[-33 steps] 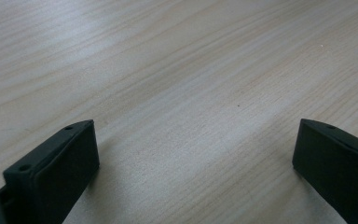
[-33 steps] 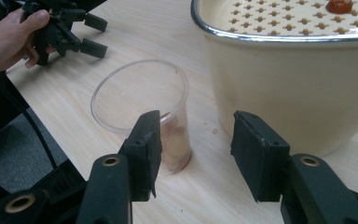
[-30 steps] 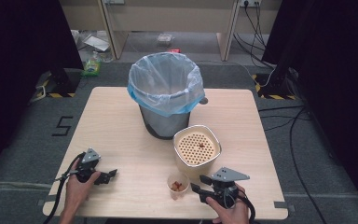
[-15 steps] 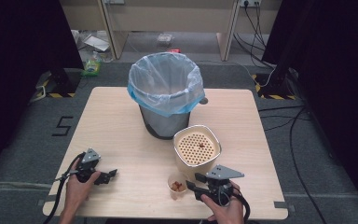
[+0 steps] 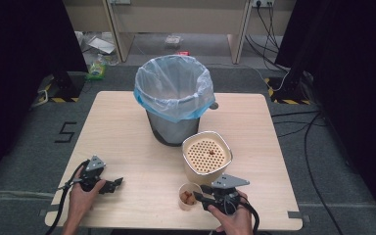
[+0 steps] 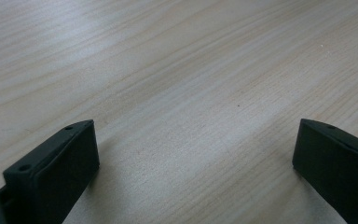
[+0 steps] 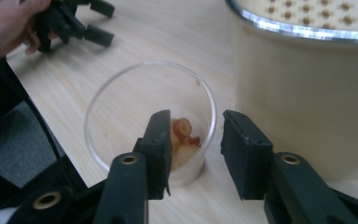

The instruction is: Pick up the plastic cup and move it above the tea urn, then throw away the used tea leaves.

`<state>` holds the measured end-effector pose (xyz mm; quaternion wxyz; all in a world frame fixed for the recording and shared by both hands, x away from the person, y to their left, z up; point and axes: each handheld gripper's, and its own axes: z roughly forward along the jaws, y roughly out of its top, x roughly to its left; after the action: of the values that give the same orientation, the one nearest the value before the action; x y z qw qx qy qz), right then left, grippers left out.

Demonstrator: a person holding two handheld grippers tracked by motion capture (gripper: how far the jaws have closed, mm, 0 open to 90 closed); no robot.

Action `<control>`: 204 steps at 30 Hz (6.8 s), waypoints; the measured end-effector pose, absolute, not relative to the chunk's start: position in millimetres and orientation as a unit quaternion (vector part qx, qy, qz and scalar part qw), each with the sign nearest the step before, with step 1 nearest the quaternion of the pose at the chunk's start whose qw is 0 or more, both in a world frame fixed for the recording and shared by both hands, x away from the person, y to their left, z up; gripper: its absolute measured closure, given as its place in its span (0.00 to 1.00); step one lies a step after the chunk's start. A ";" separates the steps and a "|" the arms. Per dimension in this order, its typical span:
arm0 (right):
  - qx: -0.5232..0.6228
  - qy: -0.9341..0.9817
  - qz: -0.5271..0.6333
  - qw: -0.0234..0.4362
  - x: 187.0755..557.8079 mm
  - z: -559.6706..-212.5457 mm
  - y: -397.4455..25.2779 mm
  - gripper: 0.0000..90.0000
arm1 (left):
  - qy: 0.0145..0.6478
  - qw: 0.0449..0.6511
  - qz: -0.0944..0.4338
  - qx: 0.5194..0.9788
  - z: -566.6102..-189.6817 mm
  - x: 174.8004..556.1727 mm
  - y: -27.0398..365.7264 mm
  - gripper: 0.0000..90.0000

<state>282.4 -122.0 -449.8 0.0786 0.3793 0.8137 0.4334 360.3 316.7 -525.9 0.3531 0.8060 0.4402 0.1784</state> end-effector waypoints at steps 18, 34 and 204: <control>0.348 0.831 0.431 0.054 270.9 -461.6 -144.7 0.97 | 0.440 0.353 0.178 0.807 -525.8 360.2 316.8 0.00; 0.394 0.814 0.409 0.124 256.4 -447.7 -217.0 0.97 | 0.440 0.353 0.178 0.806 -525.9 360.2 316.7 0.00; -0.001 0.639 0.245 0.729 357.3 -406.9 -117.2 0.98 | 0.440 0.353 0.178 0.806 -525.9 360.2 316.8 0.00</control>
<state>357.3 -117.2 -406.9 0.7292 -0.0006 0.6389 0.2450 360.2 316.8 -525.9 0.3532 0.8062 0.4398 0.1784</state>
